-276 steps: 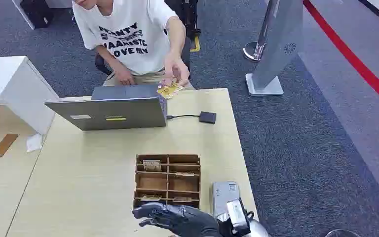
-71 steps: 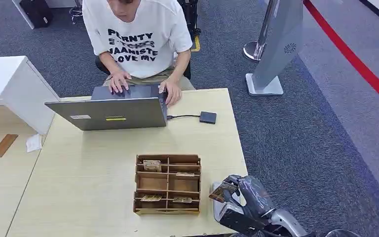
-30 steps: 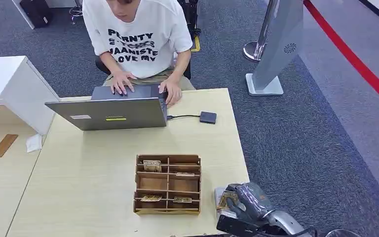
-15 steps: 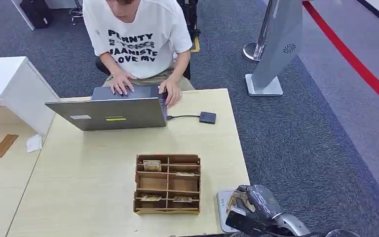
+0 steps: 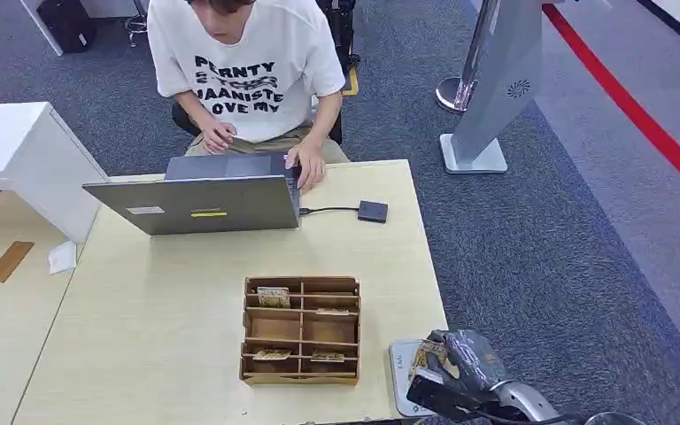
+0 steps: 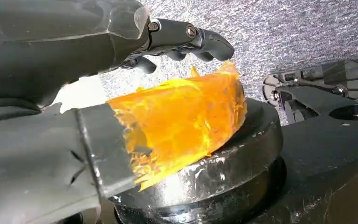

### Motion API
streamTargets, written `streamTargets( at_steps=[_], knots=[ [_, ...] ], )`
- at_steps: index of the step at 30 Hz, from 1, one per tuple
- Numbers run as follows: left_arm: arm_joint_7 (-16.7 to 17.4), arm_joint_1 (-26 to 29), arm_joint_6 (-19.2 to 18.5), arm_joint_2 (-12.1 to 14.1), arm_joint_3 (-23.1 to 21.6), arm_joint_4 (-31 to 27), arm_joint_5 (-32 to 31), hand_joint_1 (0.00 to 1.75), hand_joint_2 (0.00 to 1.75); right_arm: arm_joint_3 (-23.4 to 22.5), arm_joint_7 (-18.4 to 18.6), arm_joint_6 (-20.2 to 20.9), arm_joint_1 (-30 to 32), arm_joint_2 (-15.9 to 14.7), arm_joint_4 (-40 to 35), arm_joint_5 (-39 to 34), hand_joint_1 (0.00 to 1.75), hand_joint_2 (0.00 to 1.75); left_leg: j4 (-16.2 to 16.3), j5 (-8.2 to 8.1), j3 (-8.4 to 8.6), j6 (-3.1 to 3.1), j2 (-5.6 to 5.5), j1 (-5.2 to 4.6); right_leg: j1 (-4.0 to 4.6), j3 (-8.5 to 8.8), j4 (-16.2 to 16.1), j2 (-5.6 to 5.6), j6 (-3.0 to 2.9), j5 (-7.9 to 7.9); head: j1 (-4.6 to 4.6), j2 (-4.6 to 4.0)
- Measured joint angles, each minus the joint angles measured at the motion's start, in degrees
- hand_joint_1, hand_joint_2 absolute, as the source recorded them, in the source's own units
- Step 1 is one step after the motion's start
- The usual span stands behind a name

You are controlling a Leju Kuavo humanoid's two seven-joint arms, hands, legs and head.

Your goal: Pass the card to the sensor for recognition and then transmit it.

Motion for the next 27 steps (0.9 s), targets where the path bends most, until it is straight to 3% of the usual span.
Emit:
streamTargets(
  at_steps=[16,27],
  knots=[
    [0.0,-0.1,0.0,-0.3,-0.2,0.0,-0.1,0.0,0.0,-0.2,0.0,-0.6,-0.2,0.5,0.6,0.7,1.75,1.75,0.0,0.0,0.04,0.0,0.0,0.0,0.0,0.08,0.0,-0.01,0.01,0.0,0.0,0.0],
    [0.0,-0.1,-0.5,0.2,-0.3,0.0,1.7,0.0,0.0,-0.2,0.1,1.5,-3.7,3.9,3.3,2.8,1.75,1.75,0.0,0.0,0.12,0.0,0.09,0.01,0.0,0.11,0.0,0.06,0.01,0.03,0.0,0.0]
  ],
)
